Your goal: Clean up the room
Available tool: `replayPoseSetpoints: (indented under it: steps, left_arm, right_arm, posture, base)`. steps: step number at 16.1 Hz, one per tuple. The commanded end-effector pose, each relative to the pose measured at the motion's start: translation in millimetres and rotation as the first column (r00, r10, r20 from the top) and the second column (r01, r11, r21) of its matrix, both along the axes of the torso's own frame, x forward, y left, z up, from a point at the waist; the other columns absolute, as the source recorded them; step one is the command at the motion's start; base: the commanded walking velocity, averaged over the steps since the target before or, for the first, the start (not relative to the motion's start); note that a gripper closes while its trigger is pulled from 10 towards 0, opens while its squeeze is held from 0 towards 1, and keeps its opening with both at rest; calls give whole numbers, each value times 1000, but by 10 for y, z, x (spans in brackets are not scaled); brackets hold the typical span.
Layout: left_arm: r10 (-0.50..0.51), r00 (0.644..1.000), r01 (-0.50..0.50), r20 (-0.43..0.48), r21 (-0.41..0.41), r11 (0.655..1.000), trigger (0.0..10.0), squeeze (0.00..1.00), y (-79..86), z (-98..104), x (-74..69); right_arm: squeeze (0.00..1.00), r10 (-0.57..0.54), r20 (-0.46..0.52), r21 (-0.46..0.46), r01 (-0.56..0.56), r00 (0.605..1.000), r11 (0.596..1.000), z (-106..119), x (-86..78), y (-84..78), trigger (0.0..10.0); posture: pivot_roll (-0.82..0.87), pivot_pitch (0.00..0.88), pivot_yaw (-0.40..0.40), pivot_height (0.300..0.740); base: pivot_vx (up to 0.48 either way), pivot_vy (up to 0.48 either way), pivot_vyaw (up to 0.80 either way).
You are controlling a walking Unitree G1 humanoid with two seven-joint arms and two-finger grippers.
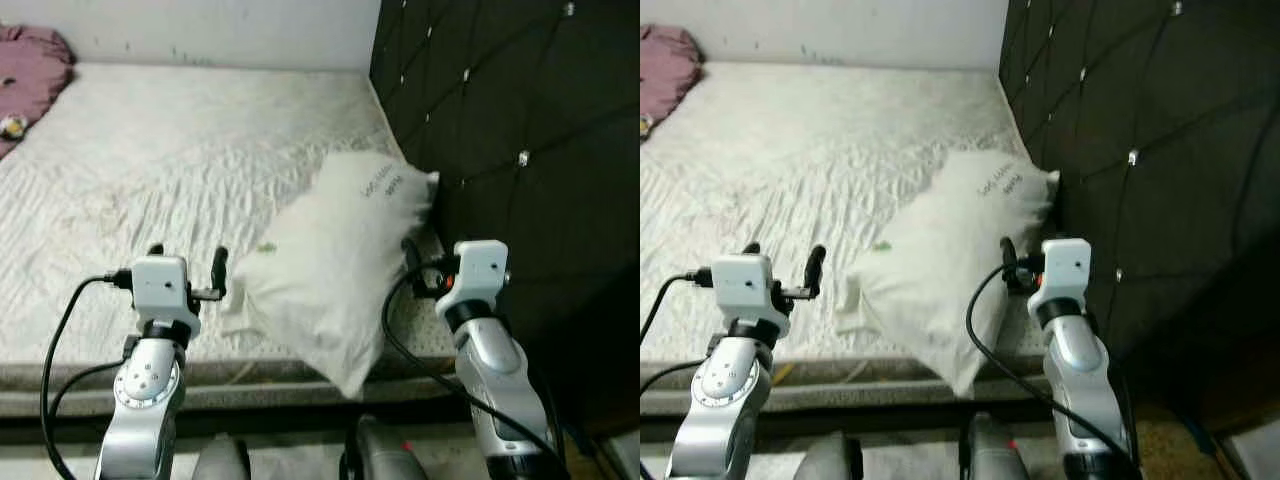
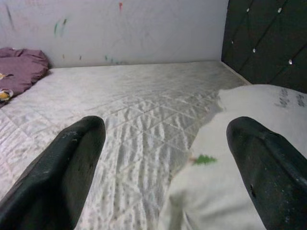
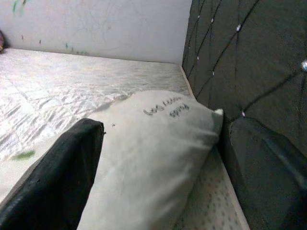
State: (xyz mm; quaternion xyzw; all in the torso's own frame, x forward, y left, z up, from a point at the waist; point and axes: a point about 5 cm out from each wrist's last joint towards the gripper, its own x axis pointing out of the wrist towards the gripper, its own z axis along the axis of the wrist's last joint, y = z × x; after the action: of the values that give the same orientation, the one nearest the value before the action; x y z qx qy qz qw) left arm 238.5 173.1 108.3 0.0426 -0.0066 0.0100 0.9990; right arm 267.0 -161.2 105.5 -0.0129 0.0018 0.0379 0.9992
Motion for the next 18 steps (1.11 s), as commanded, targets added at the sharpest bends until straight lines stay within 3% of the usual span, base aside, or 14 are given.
replayPoseSetpoints:
  steps: [1, 9, 18]
  left_arm:
    - [5, 1000, -5, 15, 0, 1000, 10000, 0, 2, 35, 24]
    - [-3, 1000, 3, 25, -17, 1000, 10000, 0, 2, 45, 25]
    - [-33, 999, 34, 28, -30, 999, 10000, 0, -41, 43, 37]
  right_arm:
    - [0, -9, -5, -5, 9, 1000, 1000, 7, 7, -36, 10000]
    - [0, 20, -1, -30, -20, 1000, 999, 23, 18, -14, 10000]
    - [0, 33, 4, -37, -32, 999, 999, 36, 25, -11, 10000]
  posture:
    - [-14, 0, -29, 638]
    - [-18, 0, -32, 638]
    - [-20, 0, -34, 638]
  base:
    - [0, 0, 0]
    - [0, 0, 0]
    - [302, 0, 0]
